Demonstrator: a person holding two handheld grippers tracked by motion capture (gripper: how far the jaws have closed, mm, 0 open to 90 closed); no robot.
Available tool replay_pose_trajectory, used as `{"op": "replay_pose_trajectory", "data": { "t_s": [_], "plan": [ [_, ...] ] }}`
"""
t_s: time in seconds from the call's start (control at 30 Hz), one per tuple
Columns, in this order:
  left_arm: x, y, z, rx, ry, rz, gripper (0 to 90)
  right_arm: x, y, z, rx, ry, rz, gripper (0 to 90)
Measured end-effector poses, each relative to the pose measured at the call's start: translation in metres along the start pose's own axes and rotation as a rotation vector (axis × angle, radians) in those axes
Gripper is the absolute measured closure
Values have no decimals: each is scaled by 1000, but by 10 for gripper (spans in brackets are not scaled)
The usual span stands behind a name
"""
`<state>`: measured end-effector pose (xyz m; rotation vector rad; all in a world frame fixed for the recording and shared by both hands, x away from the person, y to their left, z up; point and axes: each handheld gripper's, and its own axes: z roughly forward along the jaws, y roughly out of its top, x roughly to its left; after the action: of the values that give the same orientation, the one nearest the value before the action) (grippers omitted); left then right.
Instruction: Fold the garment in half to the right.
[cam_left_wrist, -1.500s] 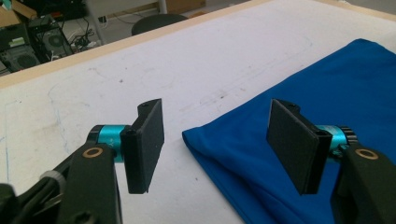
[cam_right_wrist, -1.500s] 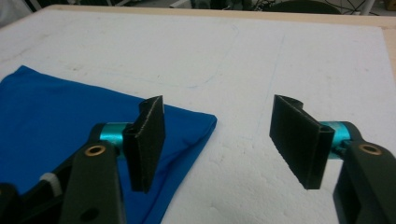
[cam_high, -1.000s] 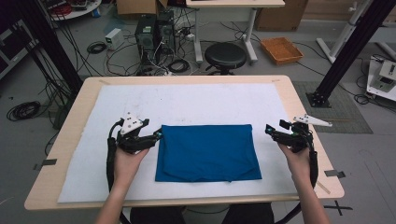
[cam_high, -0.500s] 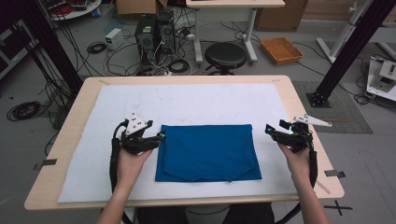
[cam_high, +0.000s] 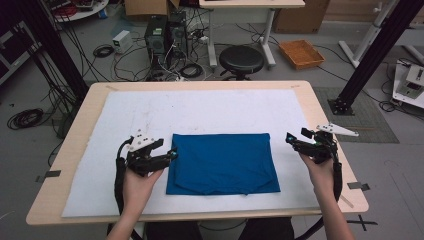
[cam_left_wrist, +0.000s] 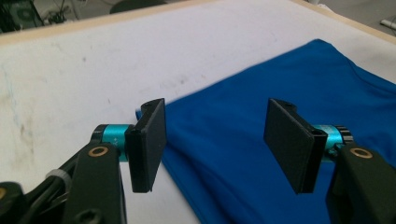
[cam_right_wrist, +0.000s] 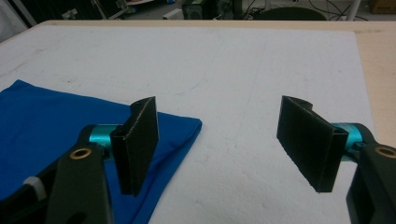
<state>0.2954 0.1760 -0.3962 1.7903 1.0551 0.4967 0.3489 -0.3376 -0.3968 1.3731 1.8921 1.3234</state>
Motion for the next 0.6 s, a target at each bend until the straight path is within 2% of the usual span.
{"op": "replay_pose_trajectory", "data": {
  "t_s": [0.23,0.3,0.43,0.6],
  "plan": [
    [2,-31,-16,16,18,-63,392,0,0,1,1,-4,-1,293],
    [3,-40,-18,28,8,-80,393,1,-1,1,2,-5,-4,294],
    [0,-54,-17,43,-19,-121,394,3,-1,3,8,-6,-12,294],
    [-6,-59,-10,64,-21,-167,398,6,-1,4,14,-6,-21,294]
  ]
}}
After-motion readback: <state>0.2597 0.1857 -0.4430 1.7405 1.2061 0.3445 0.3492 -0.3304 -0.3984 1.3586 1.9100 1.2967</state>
